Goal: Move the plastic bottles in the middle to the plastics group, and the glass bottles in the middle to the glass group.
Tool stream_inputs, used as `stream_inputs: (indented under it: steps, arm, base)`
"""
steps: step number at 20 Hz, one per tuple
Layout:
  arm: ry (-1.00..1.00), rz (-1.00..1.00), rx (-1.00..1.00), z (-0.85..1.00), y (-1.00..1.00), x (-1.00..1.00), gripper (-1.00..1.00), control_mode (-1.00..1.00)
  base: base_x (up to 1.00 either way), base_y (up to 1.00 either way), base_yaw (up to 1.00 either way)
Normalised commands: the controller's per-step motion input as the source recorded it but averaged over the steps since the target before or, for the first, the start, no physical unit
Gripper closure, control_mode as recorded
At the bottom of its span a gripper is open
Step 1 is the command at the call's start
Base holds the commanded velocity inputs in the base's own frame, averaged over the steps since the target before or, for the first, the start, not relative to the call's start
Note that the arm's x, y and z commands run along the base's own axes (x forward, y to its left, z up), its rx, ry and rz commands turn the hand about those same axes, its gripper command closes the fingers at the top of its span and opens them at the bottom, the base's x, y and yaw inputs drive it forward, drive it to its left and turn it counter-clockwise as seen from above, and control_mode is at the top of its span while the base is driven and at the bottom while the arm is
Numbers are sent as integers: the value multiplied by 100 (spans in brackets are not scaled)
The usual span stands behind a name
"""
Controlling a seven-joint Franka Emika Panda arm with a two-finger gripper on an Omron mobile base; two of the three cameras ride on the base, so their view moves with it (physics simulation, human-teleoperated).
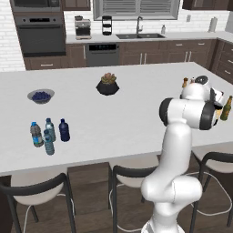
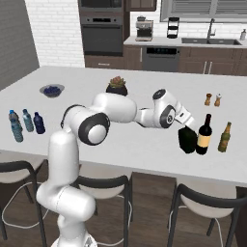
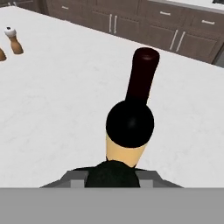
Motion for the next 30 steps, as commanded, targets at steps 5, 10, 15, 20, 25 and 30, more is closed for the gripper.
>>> stream_inputs:
  steps: [5, 10, 15, 20, 25, 30]
  arm:
    - [0, -1, 0, -37, -4, 2, 100, -100]
    - [0, 0, 0, -41, 0, 0, 100, -100]
    - [0, 0, 0, -31, 0, 0, 100, -100]
    - [0, 0, 0, -2, 0, 0, 100, -100]
    - [0, 0, 0, 0, 0, 0, -100, -100]
    - [-1, 0, 0, 3, 0, 0, -100, -100]
  base:
    - [0, 0, 0]
    - [0, 0, 0]
    - [0, 0, 0]
    - [0, 0, 0]
    - [0, 0, 0]
    - [0, 0, 0]
